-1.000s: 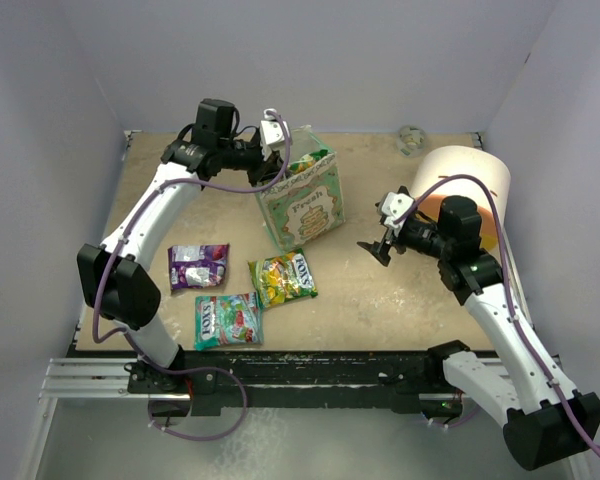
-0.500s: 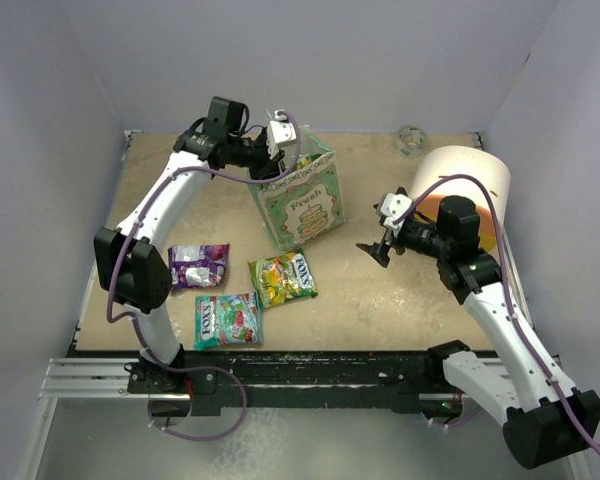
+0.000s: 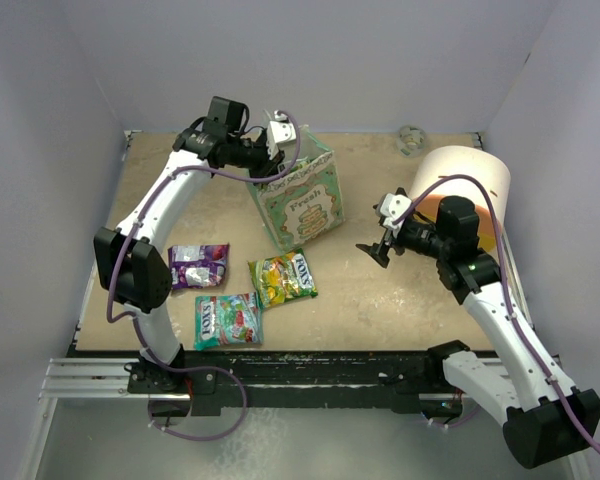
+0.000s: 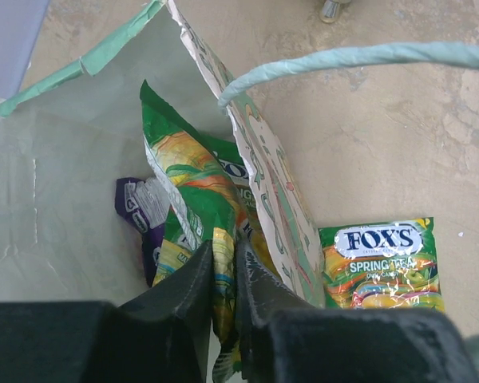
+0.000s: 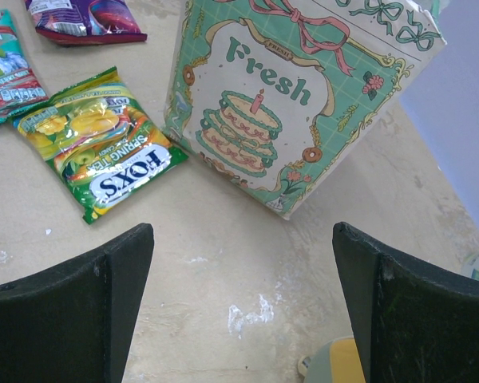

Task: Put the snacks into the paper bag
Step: Place the snack in the paper bag, then pick up the snack from the center of the board.

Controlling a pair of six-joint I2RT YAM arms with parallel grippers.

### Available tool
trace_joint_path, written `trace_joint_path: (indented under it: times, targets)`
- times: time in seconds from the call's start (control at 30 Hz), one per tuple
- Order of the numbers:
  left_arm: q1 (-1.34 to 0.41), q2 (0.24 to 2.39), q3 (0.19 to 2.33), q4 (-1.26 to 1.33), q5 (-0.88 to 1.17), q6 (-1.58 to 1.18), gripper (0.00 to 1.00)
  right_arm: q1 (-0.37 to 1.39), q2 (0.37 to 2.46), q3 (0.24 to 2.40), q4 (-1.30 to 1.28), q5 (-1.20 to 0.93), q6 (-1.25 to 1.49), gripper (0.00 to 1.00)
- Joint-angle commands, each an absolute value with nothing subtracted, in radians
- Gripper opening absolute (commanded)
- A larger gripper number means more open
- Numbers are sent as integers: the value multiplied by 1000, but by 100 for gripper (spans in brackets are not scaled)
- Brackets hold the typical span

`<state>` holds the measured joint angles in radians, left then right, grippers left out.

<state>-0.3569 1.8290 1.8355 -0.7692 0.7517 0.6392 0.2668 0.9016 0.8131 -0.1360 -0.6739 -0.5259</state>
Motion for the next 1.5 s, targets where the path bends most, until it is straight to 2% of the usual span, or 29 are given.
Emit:
trace_joint_path:
  times: [0.0,0.2,0.4,0.7,0.9,1.23,1.47]
  targets:
    - [-360,1778,1898,-741,759,617,29,261,902,818,-102,-701,-523,95]
    - [-360,1758,1898,-699,665,582,44,260,897,818,-100,-702,-520,95]
    - [-360,1677,1855,-647,590,568,53,261,898,816,-99,-699,-520,95]
    - [-354,1435,1618,-545,401,566,75,261,892,817,-85,-679,-498,95]
    - [-295,1243,1449,-594,311,541,86,261,893,821,-81,-658,-494,96]
    - [-161,1004,1136,-773,303,566,94,261,905,825,-81,-661,-485,96]
    - [-78,955,904,-747,274,696,96,262,908,826,-78,-684,-471,96]
